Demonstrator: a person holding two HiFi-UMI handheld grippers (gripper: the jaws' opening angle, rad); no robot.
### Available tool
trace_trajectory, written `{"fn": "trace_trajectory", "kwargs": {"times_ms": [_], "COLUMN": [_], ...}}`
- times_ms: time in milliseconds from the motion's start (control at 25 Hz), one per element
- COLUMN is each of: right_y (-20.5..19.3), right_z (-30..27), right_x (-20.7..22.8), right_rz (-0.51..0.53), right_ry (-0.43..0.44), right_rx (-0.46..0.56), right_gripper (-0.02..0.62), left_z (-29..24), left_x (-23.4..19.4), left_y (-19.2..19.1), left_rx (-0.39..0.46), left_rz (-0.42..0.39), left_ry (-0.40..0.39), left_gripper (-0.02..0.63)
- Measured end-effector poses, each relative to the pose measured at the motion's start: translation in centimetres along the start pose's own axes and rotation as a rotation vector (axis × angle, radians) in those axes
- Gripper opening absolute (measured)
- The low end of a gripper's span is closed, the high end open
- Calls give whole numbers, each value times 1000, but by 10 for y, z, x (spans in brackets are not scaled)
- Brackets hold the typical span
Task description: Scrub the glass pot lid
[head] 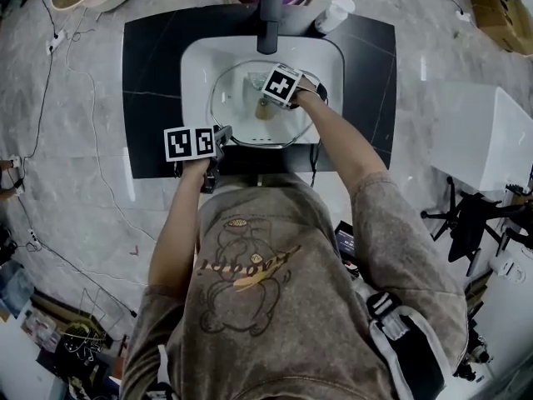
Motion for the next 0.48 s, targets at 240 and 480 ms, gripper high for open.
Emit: {"fn": "trace_trajectory", "kwargs": {"times_ms": [240, 480], "right_y": [-27, -45], "right_z": [11, 28], "right_x": [-11, -26], "right_rz": [-54, -65], "right_ry": [80, 107], "right_rx": [-86, -95], "right_gripper": [84, 84], "left_z": [0, 0], "left_x": [0, 2], "left_y": [-1, -1], "left_rx": [3, 7], "left_rz": [-1, -4], "left_ry": [6, 14], "left_gripper": [163, 163]}}
Point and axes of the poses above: the fingertips, and each gripper's own axes: z backward along the fingers, x to its right, y out of its top, the point moved 9 cm from there along z, backward along the fingers, and after that the axes turned 10 degrees about -z, right-handed, at the moved point
